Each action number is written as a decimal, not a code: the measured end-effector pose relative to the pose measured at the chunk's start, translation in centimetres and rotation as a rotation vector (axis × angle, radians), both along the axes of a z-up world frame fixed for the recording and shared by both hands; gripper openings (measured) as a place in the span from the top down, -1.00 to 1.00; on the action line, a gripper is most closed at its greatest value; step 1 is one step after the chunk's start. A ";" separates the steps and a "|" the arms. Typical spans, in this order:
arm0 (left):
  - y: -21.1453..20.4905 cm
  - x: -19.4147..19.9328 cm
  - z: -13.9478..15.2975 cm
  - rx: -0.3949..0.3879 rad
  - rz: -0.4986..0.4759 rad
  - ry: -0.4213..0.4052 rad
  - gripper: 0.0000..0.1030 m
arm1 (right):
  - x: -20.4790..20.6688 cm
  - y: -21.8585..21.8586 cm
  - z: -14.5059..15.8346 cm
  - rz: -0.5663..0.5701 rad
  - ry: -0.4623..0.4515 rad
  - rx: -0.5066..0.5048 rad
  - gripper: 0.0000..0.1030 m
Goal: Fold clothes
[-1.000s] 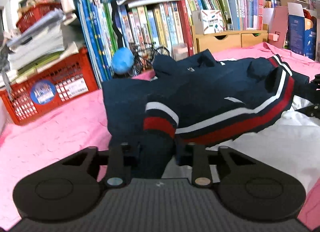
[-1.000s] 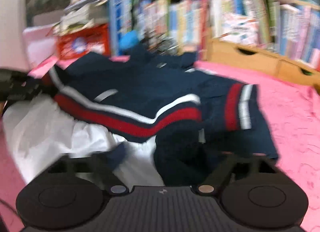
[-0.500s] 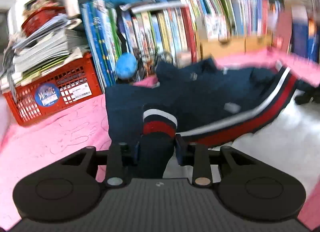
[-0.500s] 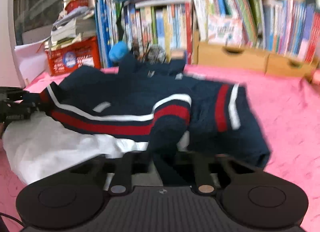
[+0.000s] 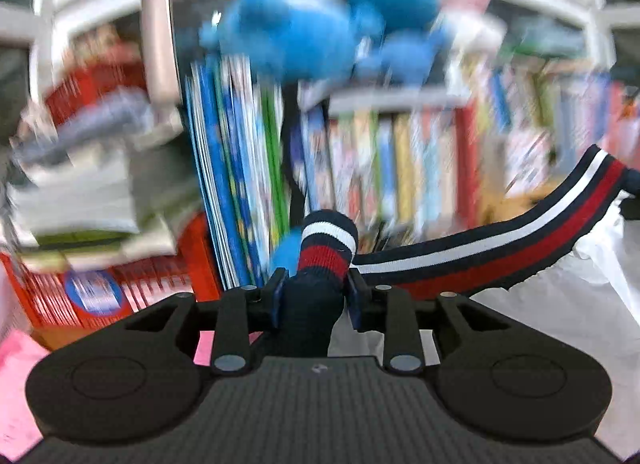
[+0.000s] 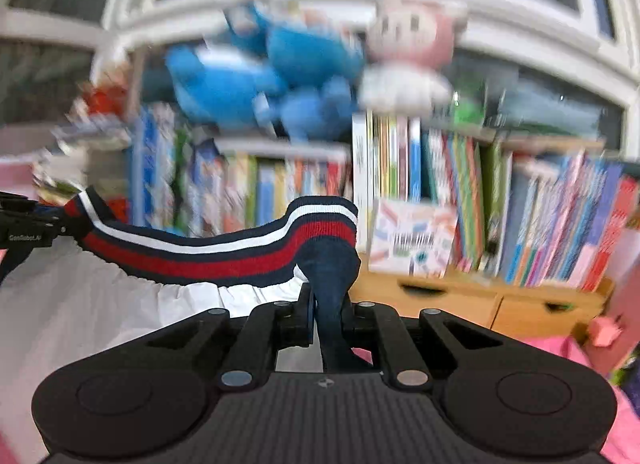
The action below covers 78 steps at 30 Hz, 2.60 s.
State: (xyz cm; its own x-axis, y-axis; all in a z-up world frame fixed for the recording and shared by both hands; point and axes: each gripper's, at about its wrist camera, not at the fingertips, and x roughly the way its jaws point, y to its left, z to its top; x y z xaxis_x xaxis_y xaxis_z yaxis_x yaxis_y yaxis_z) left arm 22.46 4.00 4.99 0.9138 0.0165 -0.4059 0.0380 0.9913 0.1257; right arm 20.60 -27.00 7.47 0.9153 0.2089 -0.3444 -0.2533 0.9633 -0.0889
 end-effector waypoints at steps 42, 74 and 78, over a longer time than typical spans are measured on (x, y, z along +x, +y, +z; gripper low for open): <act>2.7 -16.0 -6.9 0.275 0.335 0.173 -1.00 | -12.1 -2.5 -9.7 -0.319 0.268 -0.034 -0.60; -0.2 -8.8 -8.2 0.065 0.156 0.175 -1.00 | -1.8 -3.0 -6.4 -0.450 0.176 -0.085 -0.55; 0.0 -8.7 -8.5 0.055 0.155 0.179 -1.00 | -2.7 3.1 -4.7 -0.141 0.219 0.077 -0.49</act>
